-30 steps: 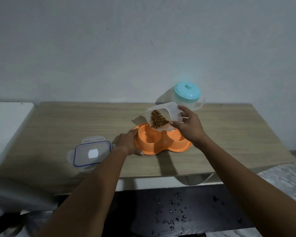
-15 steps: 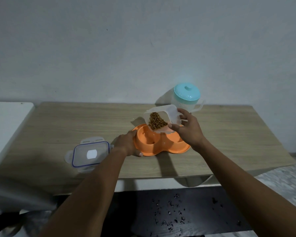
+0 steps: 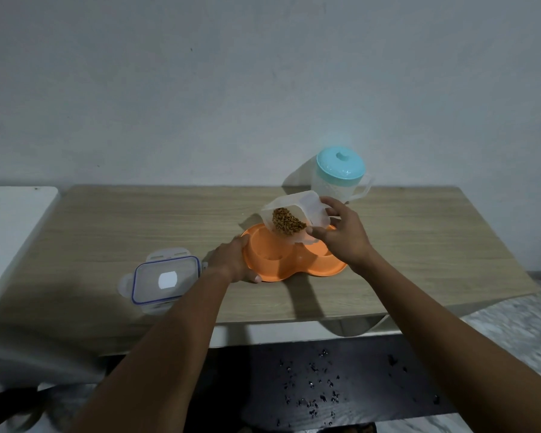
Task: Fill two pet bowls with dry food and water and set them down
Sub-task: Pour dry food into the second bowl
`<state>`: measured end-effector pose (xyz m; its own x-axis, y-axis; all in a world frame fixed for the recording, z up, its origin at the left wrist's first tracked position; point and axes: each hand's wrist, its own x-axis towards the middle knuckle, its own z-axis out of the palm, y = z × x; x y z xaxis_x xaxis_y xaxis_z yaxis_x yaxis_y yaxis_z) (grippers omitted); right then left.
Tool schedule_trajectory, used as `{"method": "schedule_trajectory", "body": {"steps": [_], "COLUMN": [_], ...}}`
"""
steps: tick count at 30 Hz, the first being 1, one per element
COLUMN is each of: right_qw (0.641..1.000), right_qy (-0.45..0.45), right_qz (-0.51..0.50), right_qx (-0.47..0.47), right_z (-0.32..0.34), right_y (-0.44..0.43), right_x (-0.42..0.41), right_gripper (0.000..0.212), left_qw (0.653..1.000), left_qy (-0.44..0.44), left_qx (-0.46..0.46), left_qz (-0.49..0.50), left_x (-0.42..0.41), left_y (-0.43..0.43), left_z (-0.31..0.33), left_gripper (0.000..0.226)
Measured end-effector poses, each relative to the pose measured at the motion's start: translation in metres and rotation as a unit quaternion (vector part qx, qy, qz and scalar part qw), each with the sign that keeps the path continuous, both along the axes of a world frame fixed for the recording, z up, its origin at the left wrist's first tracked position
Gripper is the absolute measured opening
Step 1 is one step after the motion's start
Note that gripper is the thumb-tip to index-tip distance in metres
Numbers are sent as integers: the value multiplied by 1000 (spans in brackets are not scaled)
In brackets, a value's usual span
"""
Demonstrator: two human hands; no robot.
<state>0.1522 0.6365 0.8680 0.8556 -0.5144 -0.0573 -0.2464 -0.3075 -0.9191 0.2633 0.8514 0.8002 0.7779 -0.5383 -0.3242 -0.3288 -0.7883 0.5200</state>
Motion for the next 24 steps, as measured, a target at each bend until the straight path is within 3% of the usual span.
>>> {"method": "schedule_trajectory", "body": {"steps": [24], "right_qw": [999], "right_qy": [-13], "right_qz": [15], "right_qx": [-25], "right_z": [4], "right_y": [-1], "right_x": [3], "right_gripper": [74], "left_qw": [1000], "left_qy": [14], "left_qx": [-15], "left_qz": [12], "left_x": [-2], "left_y": [1], "left_z": [2], "left_gripper": [108]}}
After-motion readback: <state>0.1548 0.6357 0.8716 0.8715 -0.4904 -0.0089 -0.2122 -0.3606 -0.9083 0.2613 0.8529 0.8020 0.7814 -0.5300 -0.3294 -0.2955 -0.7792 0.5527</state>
